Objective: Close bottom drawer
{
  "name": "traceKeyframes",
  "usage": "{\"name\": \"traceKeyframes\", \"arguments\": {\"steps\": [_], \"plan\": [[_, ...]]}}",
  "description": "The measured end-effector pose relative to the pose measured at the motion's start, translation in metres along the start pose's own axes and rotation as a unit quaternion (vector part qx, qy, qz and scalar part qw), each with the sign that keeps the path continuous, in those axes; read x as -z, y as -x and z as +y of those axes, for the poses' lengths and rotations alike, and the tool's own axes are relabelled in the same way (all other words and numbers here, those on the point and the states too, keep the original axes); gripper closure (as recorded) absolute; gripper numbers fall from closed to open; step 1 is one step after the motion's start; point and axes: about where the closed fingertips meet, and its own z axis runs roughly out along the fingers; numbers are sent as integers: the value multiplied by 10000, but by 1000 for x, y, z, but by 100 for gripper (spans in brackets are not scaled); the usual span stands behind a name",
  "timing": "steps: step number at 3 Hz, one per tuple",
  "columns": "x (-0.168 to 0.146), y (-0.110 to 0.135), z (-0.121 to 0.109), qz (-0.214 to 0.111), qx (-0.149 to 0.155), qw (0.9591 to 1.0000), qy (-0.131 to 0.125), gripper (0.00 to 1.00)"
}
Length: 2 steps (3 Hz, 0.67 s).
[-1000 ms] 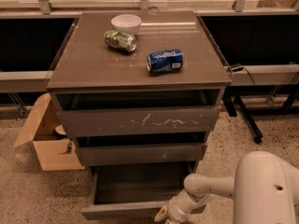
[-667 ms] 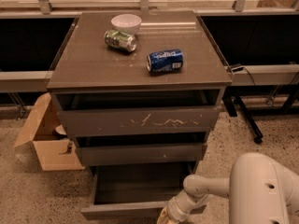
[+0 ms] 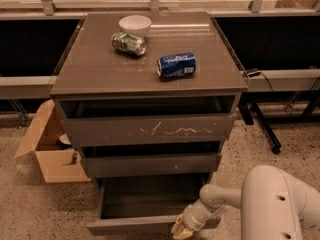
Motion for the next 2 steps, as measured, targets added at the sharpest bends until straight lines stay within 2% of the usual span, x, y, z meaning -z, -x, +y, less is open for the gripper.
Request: {"name": "traceKeyframes", "arguments": {"steps": [1, 2], "plan": [[2, -3, -1, 5, -46, 10000, -37, 11], [3, -12, -14, -4, -125, 9999, -103, 0]]}}
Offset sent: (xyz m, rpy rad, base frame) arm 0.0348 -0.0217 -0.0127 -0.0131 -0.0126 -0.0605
